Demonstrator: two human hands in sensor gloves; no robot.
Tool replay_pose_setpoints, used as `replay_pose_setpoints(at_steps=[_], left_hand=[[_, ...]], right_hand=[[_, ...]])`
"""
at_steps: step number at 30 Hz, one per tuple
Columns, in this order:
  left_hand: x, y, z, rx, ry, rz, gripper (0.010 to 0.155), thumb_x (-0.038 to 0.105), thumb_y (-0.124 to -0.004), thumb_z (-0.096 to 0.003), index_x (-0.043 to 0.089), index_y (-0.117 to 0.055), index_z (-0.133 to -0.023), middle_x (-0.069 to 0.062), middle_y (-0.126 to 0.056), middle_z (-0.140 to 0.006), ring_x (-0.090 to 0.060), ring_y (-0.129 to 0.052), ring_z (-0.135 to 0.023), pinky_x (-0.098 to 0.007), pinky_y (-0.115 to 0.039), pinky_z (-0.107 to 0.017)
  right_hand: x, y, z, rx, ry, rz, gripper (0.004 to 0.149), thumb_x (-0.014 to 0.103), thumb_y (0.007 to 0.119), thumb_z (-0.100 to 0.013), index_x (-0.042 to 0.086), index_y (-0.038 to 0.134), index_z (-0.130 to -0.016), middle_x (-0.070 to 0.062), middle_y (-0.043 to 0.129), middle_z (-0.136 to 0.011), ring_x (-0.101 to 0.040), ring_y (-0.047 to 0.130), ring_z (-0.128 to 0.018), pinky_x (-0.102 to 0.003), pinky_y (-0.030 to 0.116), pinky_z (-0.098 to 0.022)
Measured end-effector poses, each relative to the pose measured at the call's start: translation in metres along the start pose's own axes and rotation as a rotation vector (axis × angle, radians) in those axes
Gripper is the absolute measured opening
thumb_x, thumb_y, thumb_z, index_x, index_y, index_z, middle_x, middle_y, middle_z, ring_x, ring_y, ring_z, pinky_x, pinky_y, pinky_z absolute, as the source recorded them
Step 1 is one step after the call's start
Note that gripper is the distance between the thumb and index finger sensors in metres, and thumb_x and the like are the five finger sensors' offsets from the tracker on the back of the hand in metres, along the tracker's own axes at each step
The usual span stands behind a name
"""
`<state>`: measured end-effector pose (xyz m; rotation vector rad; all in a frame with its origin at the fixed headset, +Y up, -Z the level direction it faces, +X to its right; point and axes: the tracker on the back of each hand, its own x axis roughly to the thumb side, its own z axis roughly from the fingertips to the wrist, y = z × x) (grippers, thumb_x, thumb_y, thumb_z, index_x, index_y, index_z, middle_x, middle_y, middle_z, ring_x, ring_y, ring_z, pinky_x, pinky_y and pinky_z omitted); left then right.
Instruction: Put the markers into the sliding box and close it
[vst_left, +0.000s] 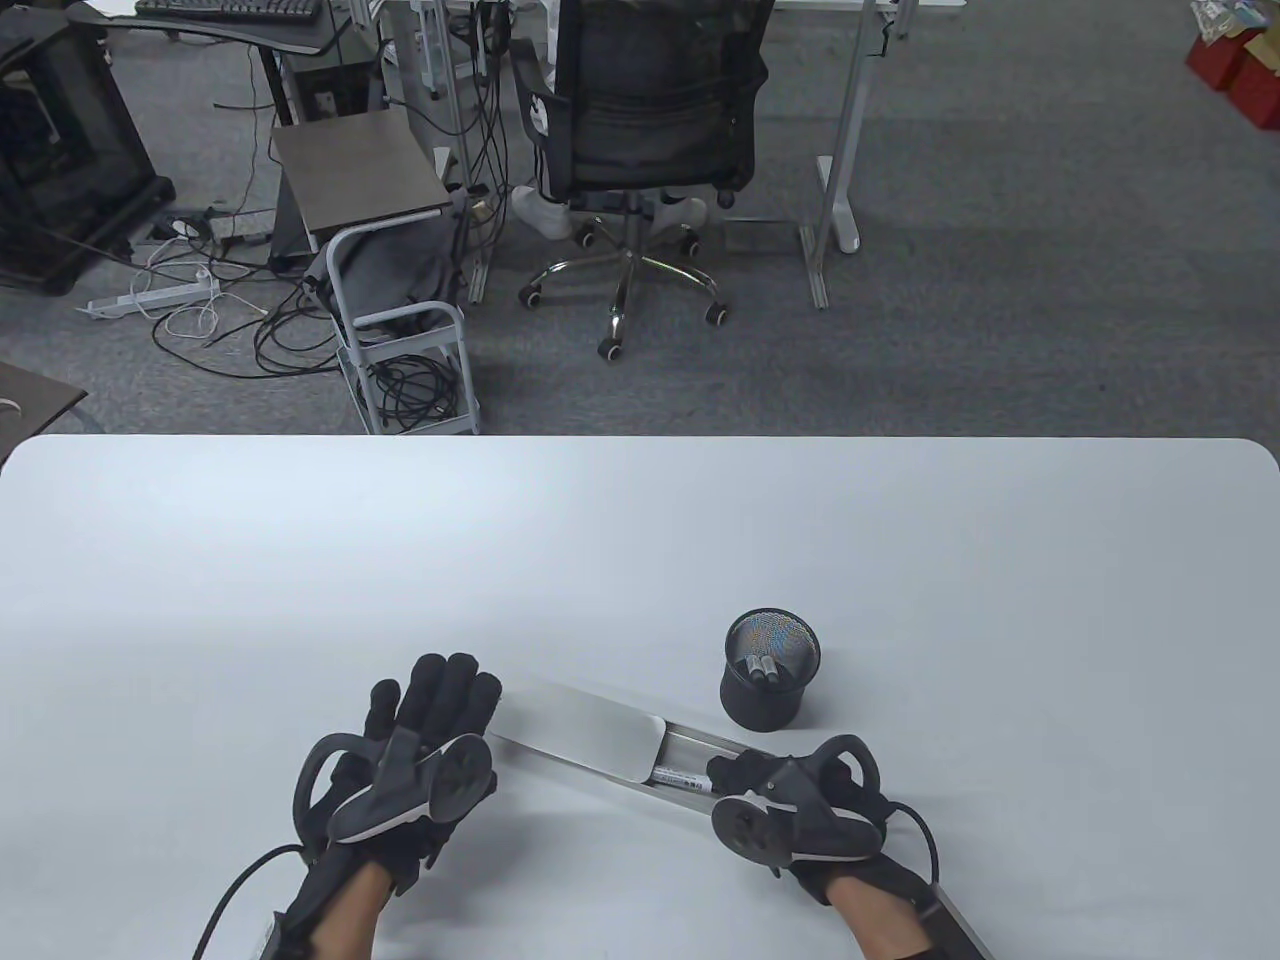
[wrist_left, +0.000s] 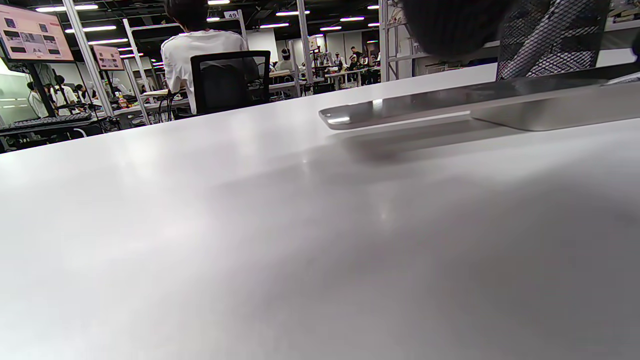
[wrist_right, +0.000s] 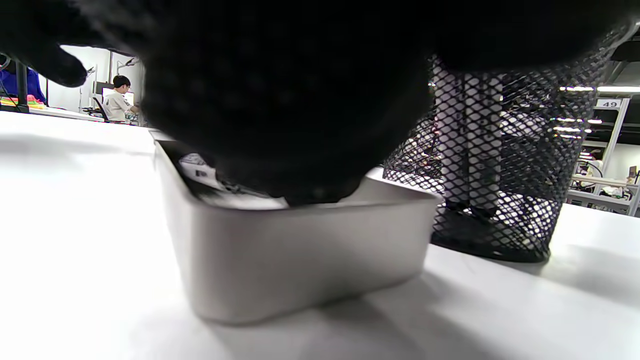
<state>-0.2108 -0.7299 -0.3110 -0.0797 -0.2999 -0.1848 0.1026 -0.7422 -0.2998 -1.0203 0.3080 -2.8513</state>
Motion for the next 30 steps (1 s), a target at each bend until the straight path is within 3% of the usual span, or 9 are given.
replay_pose_setpoints(at_steps=[12,25,30], left_hand=[[-0.001,0.000,0.000,0.004,0.003,0.000,0.089,0.060,-0.068,-0.0439,0.030,-0.014,-0.108,0.000,-0.009,-0.119,-0.032,-0.014,-0.111,-0.060,-0.028,-0.076],[-0.003,0.000,0.001,0.000,0.014,-0.002,0.089,0.060,-0.068,-0.0439,0.030,-0.014,-0.109,0.000,-0.009,-0.119,-0.032,-0.014,-0.111,-0.061,-0.028,-0.076],[-0.003,0.000,0.000,-0.004,0.015,-0.004,0.089,0.060,-0.068,-0.0439,0.030,-0.014,-0.109,0.000,-0.010,-0.119,-0.032,-0.014,-0.111,-0.061,-0.028,-0.076]], right_hand=[[-0.009,-0.013,0.006,-0.108,0.053,-0.015,0.037,0.029,0.092,-0.037,0.022,0.092,-0.073,-0.009,0.110,-0.062,-0.006,0.102,-0.010,-0.024,0.089,-0.004],[-0.033,-0.051,0.027,-0.536,0.128,-0.101,0.046,0.036,0.089,-0.039,0.021,0.083,-0.082,-0.013,0.099,-0.075,-0.008,0.102,-0.017,-0.025,0.089,-0.008],[-0.035,-0.046,0.022,-0.508,0.162,-0.076,0.055,0.039,0.087,-0.040,0.022,0.074,-0.091,-0.018,0.081,-0.094,-0.012,0.101,-0.028,-0.028,0.088,-0.015]])
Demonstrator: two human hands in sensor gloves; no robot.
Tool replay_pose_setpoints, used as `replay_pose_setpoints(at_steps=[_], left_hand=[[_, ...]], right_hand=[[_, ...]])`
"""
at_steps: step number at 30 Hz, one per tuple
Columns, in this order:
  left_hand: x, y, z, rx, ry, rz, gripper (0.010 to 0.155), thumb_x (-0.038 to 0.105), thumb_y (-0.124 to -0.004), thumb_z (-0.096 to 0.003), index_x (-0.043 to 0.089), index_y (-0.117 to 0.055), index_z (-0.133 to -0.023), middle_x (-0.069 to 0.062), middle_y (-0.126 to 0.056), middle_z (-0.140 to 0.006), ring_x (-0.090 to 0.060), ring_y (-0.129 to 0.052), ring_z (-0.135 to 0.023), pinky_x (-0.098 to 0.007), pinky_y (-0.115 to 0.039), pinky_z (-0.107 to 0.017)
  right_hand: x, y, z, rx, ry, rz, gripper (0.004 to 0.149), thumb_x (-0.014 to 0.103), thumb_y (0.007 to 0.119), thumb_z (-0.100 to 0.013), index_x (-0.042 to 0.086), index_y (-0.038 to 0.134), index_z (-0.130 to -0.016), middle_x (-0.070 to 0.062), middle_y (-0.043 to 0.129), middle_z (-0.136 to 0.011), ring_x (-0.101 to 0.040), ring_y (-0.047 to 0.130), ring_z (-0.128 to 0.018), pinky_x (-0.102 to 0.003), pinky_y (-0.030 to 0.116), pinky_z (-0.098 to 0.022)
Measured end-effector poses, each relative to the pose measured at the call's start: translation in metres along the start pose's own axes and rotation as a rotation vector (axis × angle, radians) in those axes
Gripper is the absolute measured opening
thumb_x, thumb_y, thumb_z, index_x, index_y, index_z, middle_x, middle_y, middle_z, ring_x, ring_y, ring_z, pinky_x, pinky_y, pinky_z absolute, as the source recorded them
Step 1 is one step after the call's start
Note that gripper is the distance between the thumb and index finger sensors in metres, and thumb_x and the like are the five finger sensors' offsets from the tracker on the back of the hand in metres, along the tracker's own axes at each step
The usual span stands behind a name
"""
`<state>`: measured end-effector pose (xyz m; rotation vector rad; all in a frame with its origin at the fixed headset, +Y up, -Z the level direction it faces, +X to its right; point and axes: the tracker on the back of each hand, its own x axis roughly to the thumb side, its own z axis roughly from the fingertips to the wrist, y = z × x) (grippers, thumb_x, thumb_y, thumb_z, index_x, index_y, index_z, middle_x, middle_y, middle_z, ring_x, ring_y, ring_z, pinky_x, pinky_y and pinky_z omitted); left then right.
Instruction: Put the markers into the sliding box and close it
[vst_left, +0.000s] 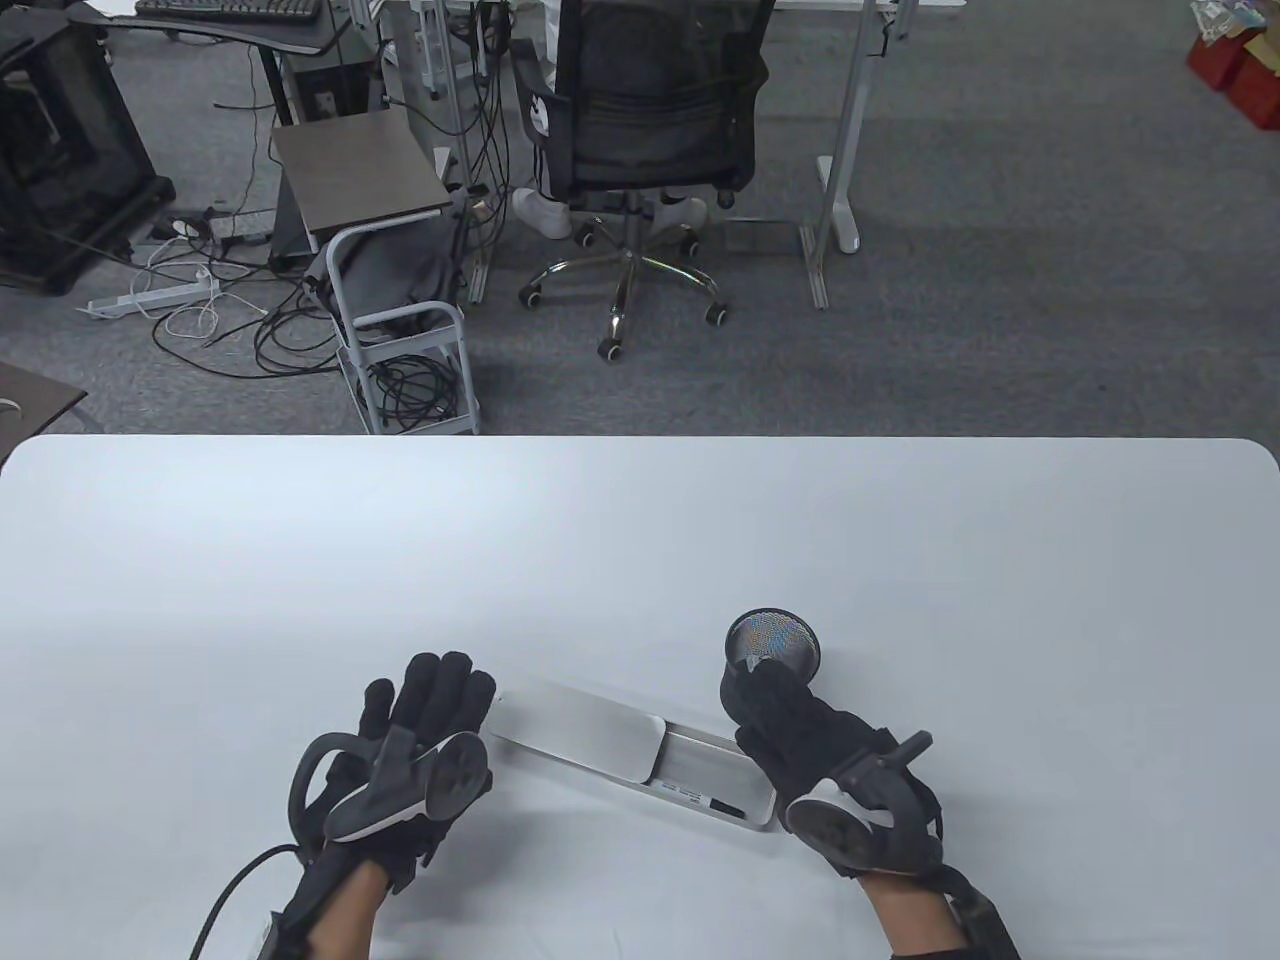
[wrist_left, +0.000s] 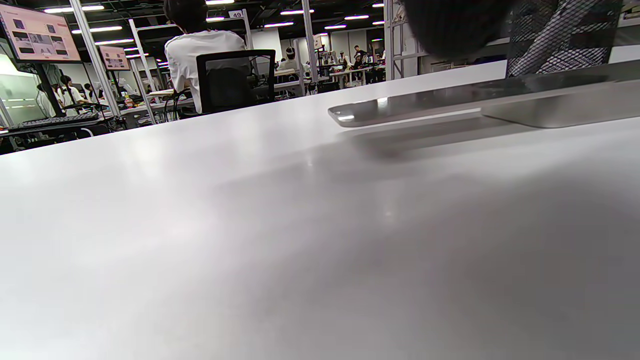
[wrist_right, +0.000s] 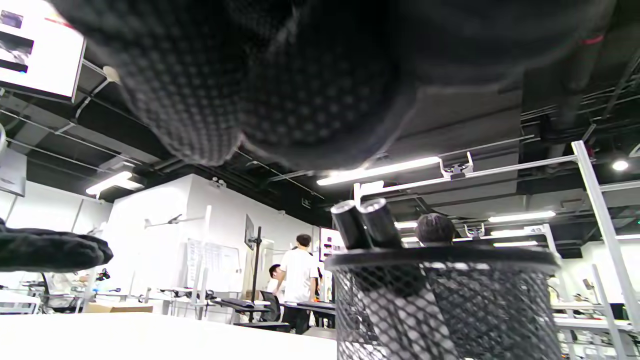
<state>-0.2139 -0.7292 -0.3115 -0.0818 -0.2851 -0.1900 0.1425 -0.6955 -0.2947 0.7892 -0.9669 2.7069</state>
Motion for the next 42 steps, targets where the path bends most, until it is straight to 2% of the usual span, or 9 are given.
replay_pose_setpoints(at_steps=[3,7,12,27,37,42], left_hand=[[0.001,0.000,0.000,-0.002,-0.001,-0.005,0.089,0.060,-0.068,-0.0440,0.030,-0.014,-0.109,0.000,-0.009,-0.119,-0.032,-0.014,-0.111,-0.060,-0.028,-0.076],[0.001,0.001,0.000,0.000,-0.003,-0.009,0.089,0.060,-0.068,-0.0439,0.030,-0.014,-0.109,0.000,-0.009,-0.119,-0.032,-0.014,-0.111,-0.061,-0.027,-0.076],[0.002,0.001,0.000,-0.004,-0.003,-0.012,0.089,0.060,-0.068,-0.0439,0.030,-0.014,-0.109,0.000,-0.009,-0.119,-0.032,-0.014,-0.111,-0.061,-0.027,-0.076],[0.003,0.001,-0.001,-0.003,-0.005,-0.013,0.089,0.060,-0.068,-0.0438,0.030,-0.014,-0.109,0.000,-0.009,-0.119,-0.032,-0.014,-0.111,-0.060,-0.028,-0.076],[0.002,0.000,-0.001,-0.001,-0.005,-0.012,0.089,0.060,-0.068,-0.0439,0.030,-0.014,-0.109,0.000,-0.009,-0.119,-0.032,-0.014,-0.111,-0.061,-0.027,-0.076],[0.003,0.000,-0.001,-0.001,-0.006,-0.010,0.090,0.060,-0.068,-0.0439,0.030,-0.014,-0.109,0.000,-0.009,-0.119,-0.032,-0.014,-0.111,-0.061,-0.027,-0.076]], right_hand=[[0.000,0.008,-0.002,0.061,0.031,0.045,0.063,0.042,0.086,-0.041,0.024,0.065,-0.098,-0.020,0.068,-0.102,-0.014,0.100,-0.034,-0.028,0.088,-0.018],[-0.002,0.016,-0.004,0.115,0.068,0.090,0.069,0.045,0.085,-0.041,0.024,0.059,-0.101,-0.021,0.065,-0.104,-0.013,0.099,-0.033,-0.027,0.088,-0.017],[-0.007,0.018,-0.004,0.127,0.117,0.099,0.070,0.045,0.085,-0.041,0.024,0.058,-0.102,-0.022,0.068,-0.103,-0.012,0.099,-0.031,-0.027,0.088,-0.015],[-0.013,0.034,-0.003,0.203,0.205,0.125,0.060,0.038,0.083,-0.044,0.023,0.066,-0.099,-0.021,0.084,-0.094,-0.010,0.101,-0.026,-0.026,0.089,-0.011],[-0.016,0.034,-0.002,0.188,0.246,0.106,0.049,0.028,0.077,-0.046,0.022,0.073,-0.095,-0.021,0.097,-0.085,-0.011,0.102,-0.023,-0.027,0.089,-0.009],[-0.017,0.034,-0.002,0.158,0.257,0.121,0.045,0.028,0.077,-0.046,0.022,0.079,-0.091,-0.019,0.101,-0.080,-0.011,0.103,-0.021,-0.027,0.090,-0.008]])
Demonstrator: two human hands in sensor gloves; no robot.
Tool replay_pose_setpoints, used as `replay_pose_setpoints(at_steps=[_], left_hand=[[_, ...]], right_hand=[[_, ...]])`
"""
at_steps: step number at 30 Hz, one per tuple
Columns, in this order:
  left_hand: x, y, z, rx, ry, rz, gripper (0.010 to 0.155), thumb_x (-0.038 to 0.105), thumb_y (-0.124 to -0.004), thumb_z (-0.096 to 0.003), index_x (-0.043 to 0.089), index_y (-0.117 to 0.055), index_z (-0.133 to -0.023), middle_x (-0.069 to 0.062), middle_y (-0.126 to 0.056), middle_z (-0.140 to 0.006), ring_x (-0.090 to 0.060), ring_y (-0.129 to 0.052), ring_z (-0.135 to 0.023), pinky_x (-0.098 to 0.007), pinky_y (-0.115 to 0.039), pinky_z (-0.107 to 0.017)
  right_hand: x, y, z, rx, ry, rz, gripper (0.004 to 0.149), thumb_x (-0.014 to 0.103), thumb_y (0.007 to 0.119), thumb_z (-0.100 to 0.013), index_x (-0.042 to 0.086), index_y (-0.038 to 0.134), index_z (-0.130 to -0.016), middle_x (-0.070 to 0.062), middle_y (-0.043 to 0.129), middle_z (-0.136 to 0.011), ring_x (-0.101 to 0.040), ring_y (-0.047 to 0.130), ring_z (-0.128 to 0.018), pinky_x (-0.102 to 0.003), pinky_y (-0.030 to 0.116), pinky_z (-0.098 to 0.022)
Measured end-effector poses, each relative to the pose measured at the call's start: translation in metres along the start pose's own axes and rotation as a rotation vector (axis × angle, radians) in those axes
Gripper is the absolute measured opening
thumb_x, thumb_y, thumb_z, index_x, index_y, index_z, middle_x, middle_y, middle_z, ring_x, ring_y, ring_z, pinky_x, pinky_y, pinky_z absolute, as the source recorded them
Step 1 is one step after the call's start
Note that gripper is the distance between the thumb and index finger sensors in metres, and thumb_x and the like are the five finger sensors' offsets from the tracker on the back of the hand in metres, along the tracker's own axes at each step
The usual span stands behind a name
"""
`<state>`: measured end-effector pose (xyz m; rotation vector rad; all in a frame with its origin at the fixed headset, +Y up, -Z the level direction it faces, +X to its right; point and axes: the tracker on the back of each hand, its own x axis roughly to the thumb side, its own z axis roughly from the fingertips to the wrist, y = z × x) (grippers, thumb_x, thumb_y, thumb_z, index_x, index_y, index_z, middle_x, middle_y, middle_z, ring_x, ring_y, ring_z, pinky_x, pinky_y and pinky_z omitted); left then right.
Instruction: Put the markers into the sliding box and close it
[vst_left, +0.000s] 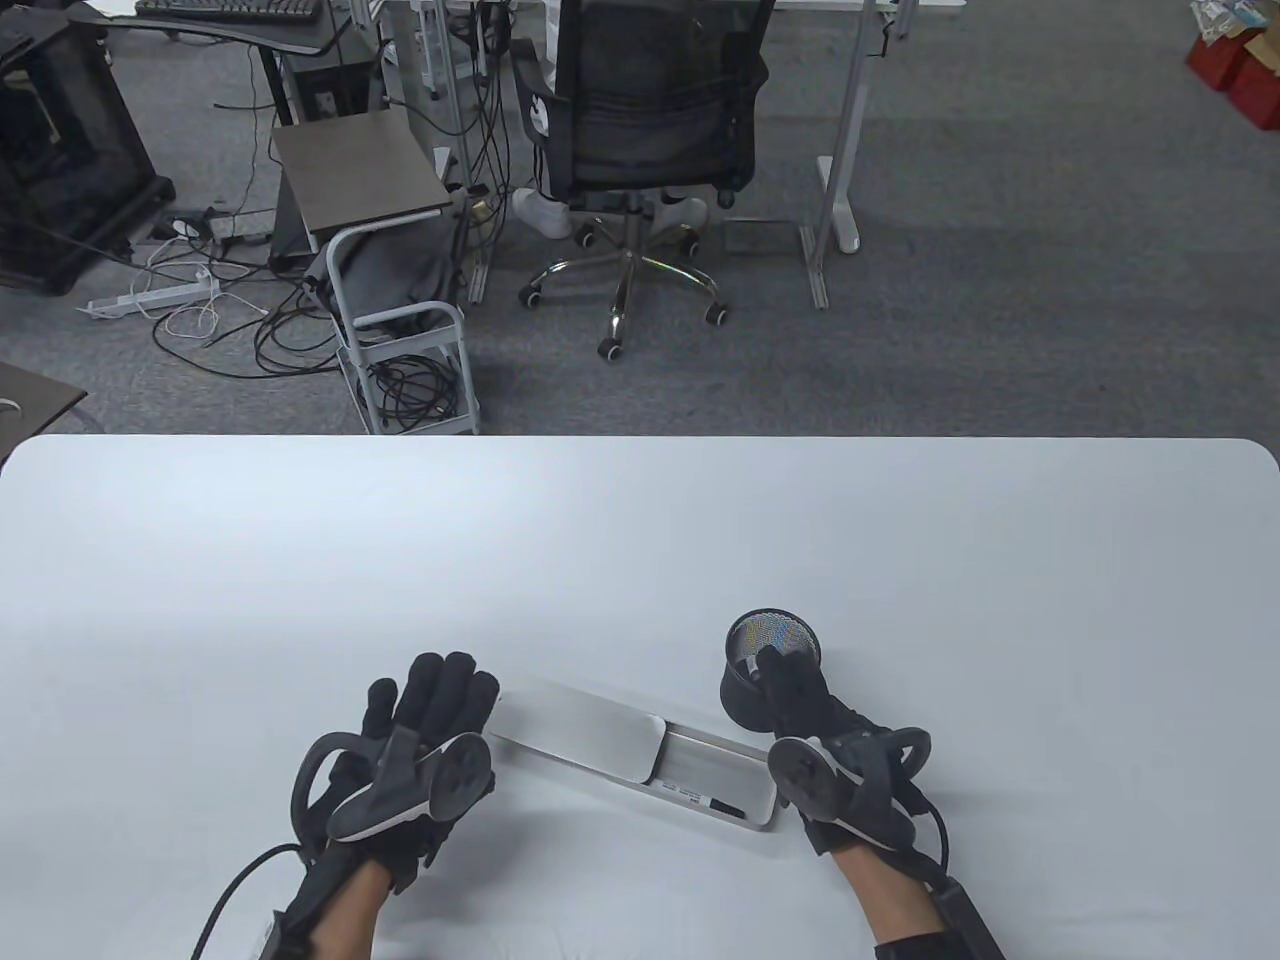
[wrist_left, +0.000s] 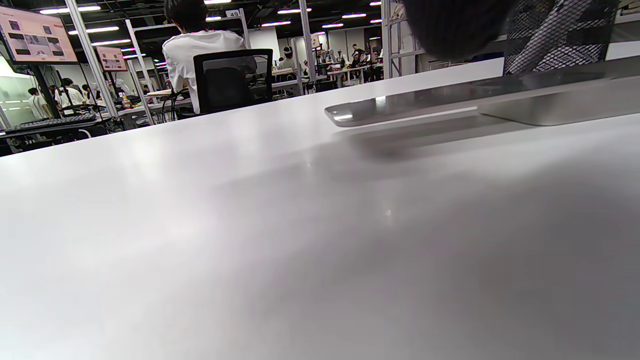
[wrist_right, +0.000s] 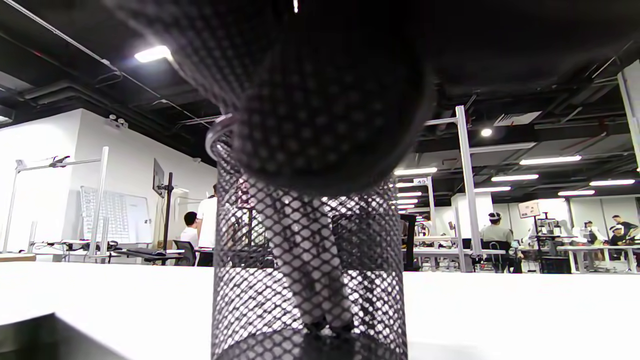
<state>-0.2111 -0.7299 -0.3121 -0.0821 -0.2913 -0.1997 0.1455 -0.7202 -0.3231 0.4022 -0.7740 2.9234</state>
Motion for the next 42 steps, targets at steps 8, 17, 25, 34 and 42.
replay_pose_setpoints(at_steps=[8,17,25,34,42], left_hand=[[0.000,0.000,0.000,0.000,0.000,0.001,0.090,0.060,-0.068,-0.0438,0.030,-0.014,-0.109,0.000,-0.009,-0.119,-0.032,-0.014,-0.111,-0.061,-0.027,-0.076],[-0.001,0.000,0.000,0.006,0.002,0.000,0.090,0.060,-0.068,-0.0438,0.030,-0.014,-0.109,0.000,-0.009,-0.119,-0.032,-0.014,-0.111,-0.061,-0.027,-0.075],[-0.002,0.000,0.001,0.010,0.004,0.001,0.090,0.060,-0.068,-0.0438,0.030,-0.013,-0.108,0.000,-0.009,-0.119,-0.032,-0.014,-0.111,-0.061,-0.027,-0.075],[-0.002,0.000,0.001,0.010,0.005,0.002,0.090,0.060,-0.068,-0.0438,0.030,-0.013,-0.109,0.000,-0.009,-0.119,-0.032,-0.014,-0.111,-0.061,-0.027,-0.075],[-0.002,0.000,0.002,0.005,0.008,0.003,0.090,0.060,-0.068,-0.0438,0.030,-0.013,-0.109,0.000,-0.009,-0.119,-0.032,-0.014,-0.110,-0.061,-0.027,-0.075]], right_hand=[[0.001,-0.001,0.001,-0.027,0.000,0.012,0.043,0.029,0.078,-0.045,0.021,0.082,-0.088,-0.018,0.103,-0.078,-0.011,0.104,-0.021,-0.027,0.090,-0.008],[0.002,-0.005,0.001,-0.091,-0.008,0.086,0.040,0.025,0.080,-0.044,0.023,0.084,-0.084,-0.016,0.101,-0.077,-0.010,0.104,-0.019,-0.026,0.090,-0.007],[0.001,-0.009,0.003,-0.144,0.003,0.122,0.038,0.024,0.081,-0.044,0.025,0.086,-0.081,-0.015,0.100,-0.078,-0.009,0.104,-0.018,-0.025,0.090,-0.006],[-0.002,-0.018,0.004,-0.189,0.014,0.122,0.036,0.024,0.081,-0.044,0.026,0.086,-0.080,-0.016,0.099,-0.078,-0.008,0.104,-0.017,-0.025,0.090,-0.006],[-0.007,-0.029,0.006,-0.233,0.029,0.113,0.036,0.024,0.081,-0.044,0.026,0.086,-0.080,-0.016,0.098,-0.078,-0.008,0.104,-0.016,-0.025,0.090,-0.006]])
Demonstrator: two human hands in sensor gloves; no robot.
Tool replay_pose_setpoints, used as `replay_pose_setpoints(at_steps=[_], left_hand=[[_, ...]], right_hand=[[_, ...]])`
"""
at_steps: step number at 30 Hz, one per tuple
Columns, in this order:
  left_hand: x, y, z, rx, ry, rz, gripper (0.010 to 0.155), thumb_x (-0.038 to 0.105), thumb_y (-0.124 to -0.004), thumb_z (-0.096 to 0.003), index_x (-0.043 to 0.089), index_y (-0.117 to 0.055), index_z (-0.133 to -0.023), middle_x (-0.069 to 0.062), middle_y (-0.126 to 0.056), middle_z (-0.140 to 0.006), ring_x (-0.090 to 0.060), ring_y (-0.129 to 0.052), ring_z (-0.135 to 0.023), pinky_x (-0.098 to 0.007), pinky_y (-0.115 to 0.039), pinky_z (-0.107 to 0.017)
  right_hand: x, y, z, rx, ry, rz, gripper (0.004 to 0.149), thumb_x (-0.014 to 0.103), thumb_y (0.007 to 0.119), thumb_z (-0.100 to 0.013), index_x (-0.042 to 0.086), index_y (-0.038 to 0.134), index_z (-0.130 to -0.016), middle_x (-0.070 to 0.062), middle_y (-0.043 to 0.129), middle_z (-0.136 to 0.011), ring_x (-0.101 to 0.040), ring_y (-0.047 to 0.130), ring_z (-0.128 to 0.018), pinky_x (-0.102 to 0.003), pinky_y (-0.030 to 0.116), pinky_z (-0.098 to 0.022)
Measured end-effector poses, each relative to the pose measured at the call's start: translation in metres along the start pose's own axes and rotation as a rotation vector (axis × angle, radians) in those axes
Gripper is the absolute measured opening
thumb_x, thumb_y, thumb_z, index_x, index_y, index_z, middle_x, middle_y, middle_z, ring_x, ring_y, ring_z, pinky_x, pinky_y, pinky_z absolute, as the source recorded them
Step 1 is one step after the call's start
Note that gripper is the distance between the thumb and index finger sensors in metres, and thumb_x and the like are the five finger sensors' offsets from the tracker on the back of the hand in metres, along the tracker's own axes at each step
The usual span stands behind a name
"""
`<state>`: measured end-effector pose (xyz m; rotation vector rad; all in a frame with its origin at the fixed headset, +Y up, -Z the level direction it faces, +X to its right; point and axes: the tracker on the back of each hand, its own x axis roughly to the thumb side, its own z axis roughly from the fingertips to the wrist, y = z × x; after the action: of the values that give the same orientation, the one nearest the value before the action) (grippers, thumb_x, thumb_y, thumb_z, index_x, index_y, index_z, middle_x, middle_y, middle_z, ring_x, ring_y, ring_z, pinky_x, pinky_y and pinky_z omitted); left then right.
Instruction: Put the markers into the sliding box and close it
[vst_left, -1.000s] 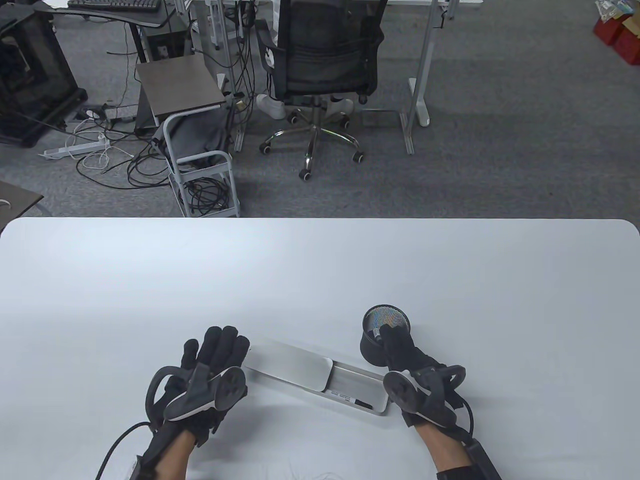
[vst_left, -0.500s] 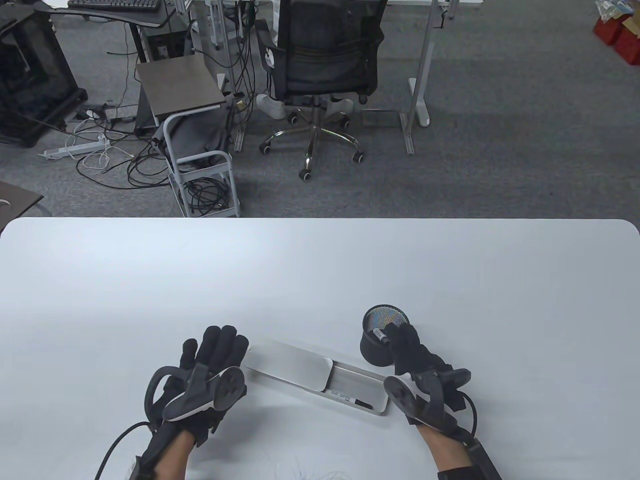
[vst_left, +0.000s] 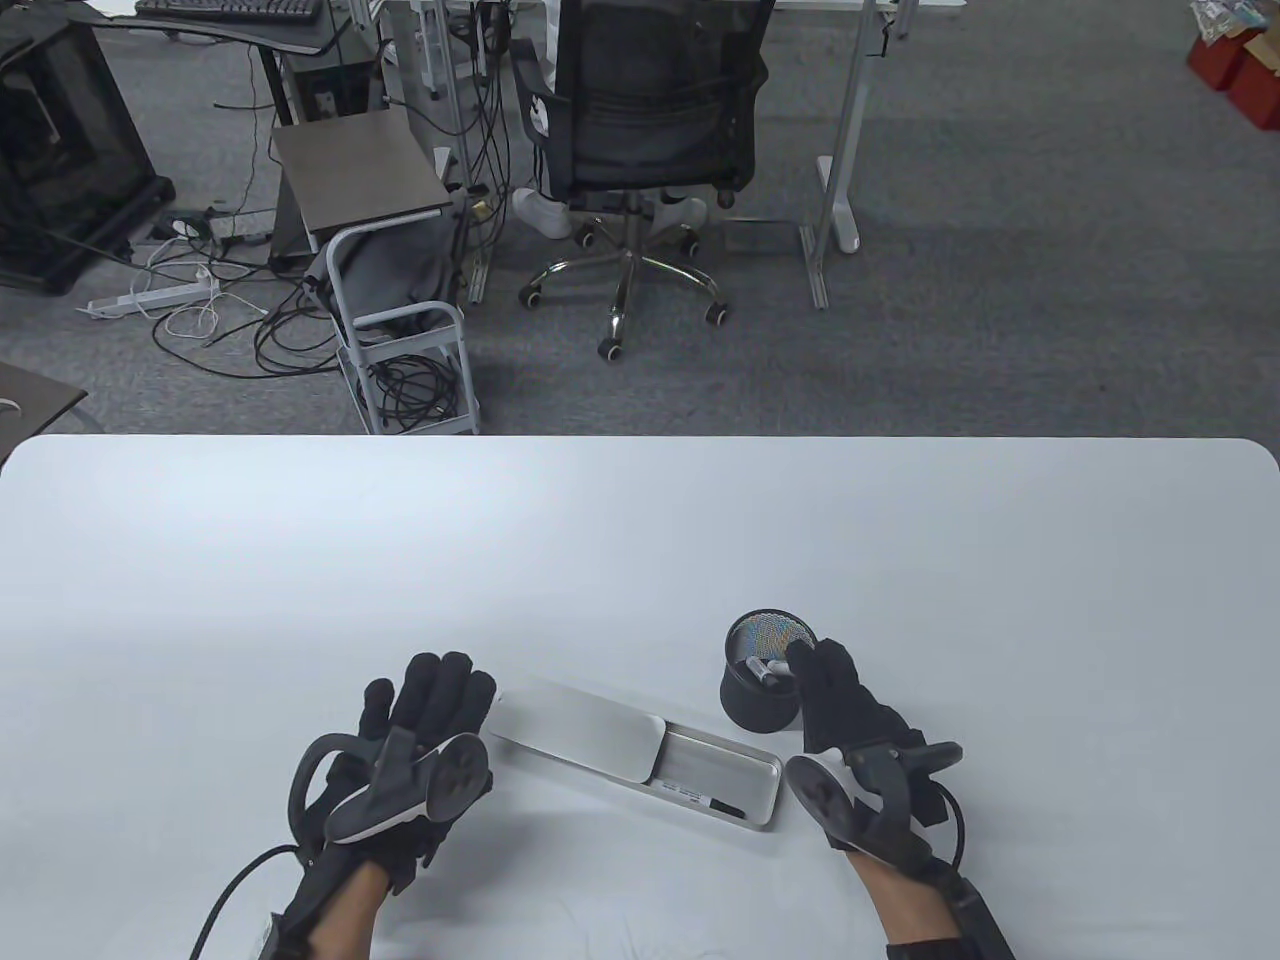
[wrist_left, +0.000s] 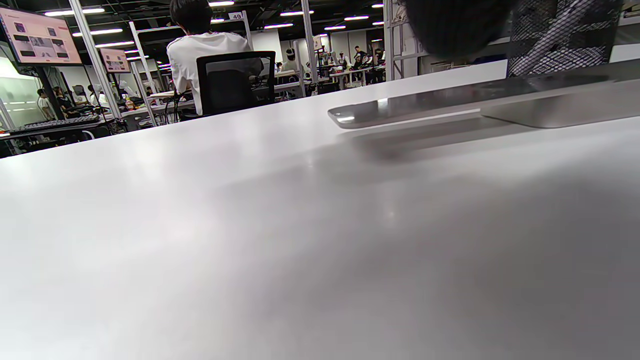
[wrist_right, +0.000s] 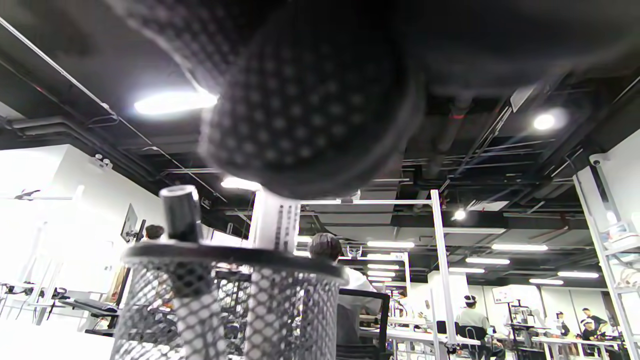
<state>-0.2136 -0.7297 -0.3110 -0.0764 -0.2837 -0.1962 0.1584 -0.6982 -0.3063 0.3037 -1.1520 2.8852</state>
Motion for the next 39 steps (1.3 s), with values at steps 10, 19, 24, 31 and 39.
replay_pose_setpoints(at_steps=[10,19,24,31,39], left_hand=[[-0.001,0.000,0.000,-0.003,0.003,0.001,0.090,0.060,-0.068,-0.0438,0.030,-0.014,-0.108,0.000,-0.010,-0.119,-0.032,-0.014,-0.111,-0.061,-0.027,-0.075],[0.000,-0.001,0.001,-0.006,0.002,0.004,0.090,0.060,-0.068,-0.0438,0.030,-0.013,-0.108,0.000,-0.009,-0.119,-0.032,-0.014,-0.111,-0.061,-0.027,-0.075],[0.000,-0.001,0.001,-0.008,-0.001,0.005,0.090,0.060,-0.068,-0.0438,0.030,-0.013,-0.108,0.000,-0.009,-0.119,-0.031,-0.014,-0.111,-0.061,-0.027,-0.075],[0.000,-0.001,0.000,-0.002,-0.001,0.004,0.090,0.060,-0.068,-0.0438,0.030,-0.013,-0.108,0.000,-0.009,-0.119,-0.031,-0.014,-0.111,-0.061,-0.027,-0.076],[0.001,0.000,0.000,0.006,-0.002,0.008,0.091,0.060,-0.068,-0.0438,0.030,-0.010,-0.107,0.000,-0.008,-0.118,-0.031,-0.014,-0.111,-0.061,-0.027,-0.076]], right_hand=[[-0.007,-0.017,0.000,-0.072,0.025,-0.018,0.037,0.024,0.080,-0.044,0.025,0.085,-0.081,-0.016,0.098,-0.078,-0.007,0.104,-0.016,-0.024,0.090,-0.006],[-0.015,-0.033,0.005,-0.143,0.058,-0.058,0.037,0.025,0.080,-0.045,0.025,0.084,-0.081,-0.016,0.098,-0.078,-0.007,0.104,-0.016,-0.024,0.091,-0.006],[-0.018,-0.044,0.008,-0.177,0.069,-0.086,0.037,0.025,0.080,-0.045,0.024,0.083,-0.082,-0.016,0.098,-0.077,-0.007,0.104,-0.016,-0.024,0.091,-0.007],[-0.014,-0.059,0.011,-0.183,0.043,-0.209,0.037,0.026,0.080,-0.045,0.024,0.083,-0.082,-0.015,0.097,-0.078,-0.006,0.104,-0.017,-0.023,0.090,-0.007],[0.004,-0.064,0.014,-0.155,-0.023,-0.260,0.037,0.026,0.080,-0.045,0.024,0.083,-0.081,-0.015,0.098,-0.077,-0.006,0.104,-0.017,-0.022,0.090,-0.007]])
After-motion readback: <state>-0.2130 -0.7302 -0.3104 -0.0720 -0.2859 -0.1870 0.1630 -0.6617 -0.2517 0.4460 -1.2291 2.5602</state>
